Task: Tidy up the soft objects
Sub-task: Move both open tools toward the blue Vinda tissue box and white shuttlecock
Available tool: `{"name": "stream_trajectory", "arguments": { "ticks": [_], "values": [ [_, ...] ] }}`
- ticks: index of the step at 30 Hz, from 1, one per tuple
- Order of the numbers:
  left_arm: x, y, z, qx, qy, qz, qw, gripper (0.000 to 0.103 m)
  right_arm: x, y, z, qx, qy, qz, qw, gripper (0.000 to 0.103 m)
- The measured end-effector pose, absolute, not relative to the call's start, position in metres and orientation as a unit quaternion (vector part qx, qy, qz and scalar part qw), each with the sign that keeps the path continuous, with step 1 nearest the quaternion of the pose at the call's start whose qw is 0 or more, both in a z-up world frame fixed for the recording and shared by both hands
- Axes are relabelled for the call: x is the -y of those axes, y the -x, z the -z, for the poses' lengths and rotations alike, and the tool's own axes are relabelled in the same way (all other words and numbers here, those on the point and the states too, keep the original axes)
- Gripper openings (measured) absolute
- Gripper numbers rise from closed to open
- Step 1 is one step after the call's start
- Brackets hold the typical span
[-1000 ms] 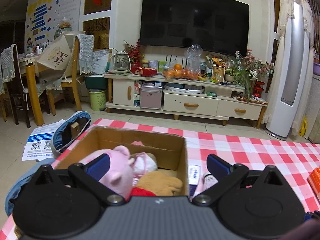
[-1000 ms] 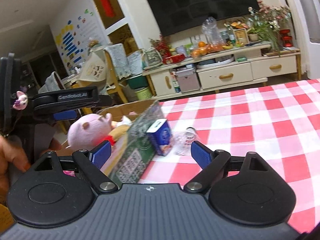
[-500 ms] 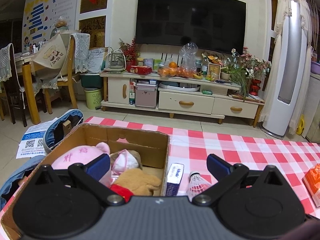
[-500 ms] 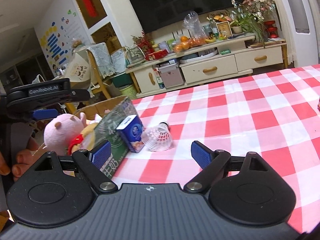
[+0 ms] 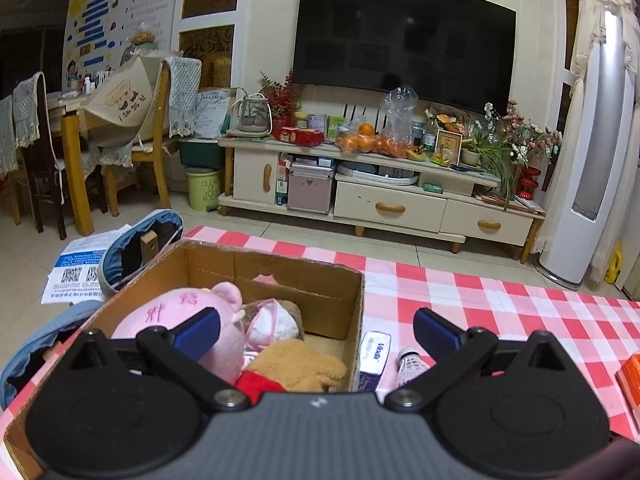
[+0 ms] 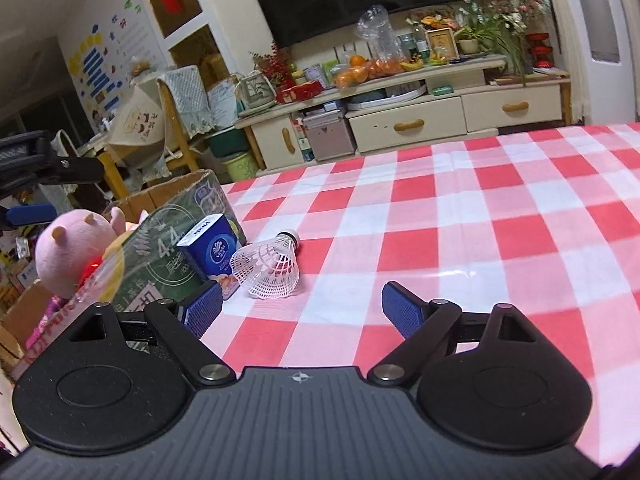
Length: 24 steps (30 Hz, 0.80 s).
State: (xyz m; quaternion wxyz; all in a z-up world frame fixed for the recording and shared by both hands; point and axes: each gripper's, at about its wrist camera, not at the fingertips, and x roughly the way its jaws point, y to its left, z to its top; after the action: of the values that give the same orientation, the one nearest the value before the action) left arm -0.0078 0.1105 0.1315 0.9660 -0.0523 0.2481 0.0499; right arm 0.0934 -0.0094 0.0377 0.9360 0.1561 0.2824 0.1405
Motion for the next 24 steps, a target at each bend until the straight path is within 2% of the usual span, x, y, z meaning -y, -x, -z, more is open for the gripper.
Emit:
{"name": "stream_trajectory", "arguments": {
  "ticks": [8,16,17,19,22,24],
  "values": [
    [-0.112,0.006,-0.129,-0.250,0.054,-0.048,0.965,0.102,-0.002,-0.115,-0.029,-0.296,-0.161,-0.155,0.929,0.103],
    [-0.111,0.003,-0.125,-0.264,0.061,-0.034,0.962,0.102,-0.021,-0.138,-0.025,-0.294,-0.110,-0.145,0.938,0.101],
    [-0.111,0.003,-0.124,-0.265,0.059,-0.032,0.962,0.102,-0.023,-0.142,-0.023,-0.299,-0.103,-0.143,0.938,0.098],
    [-0.109,0.004,-0.124,-0.265,0.056,-0.029,0.962,0.102,-0.027,-0.147,-0.019,-0.304,-0.087,-0.137,0.939,0.079],
    [-0.107,0.004,-0.123,-0.267,0.054,-0.027,0.962,0.102,-0.030,-0.153,-0.015,-0.312,-0.079,-0.140,0.936,0.059],
    [-0.106,0.003,-0.121,-0.269,0.052,-0.026,0.961,0.102,-0.032,-0.155,-0.014,-0.316,-0.076,-0.144,0.935,0.051]
  ]
}}
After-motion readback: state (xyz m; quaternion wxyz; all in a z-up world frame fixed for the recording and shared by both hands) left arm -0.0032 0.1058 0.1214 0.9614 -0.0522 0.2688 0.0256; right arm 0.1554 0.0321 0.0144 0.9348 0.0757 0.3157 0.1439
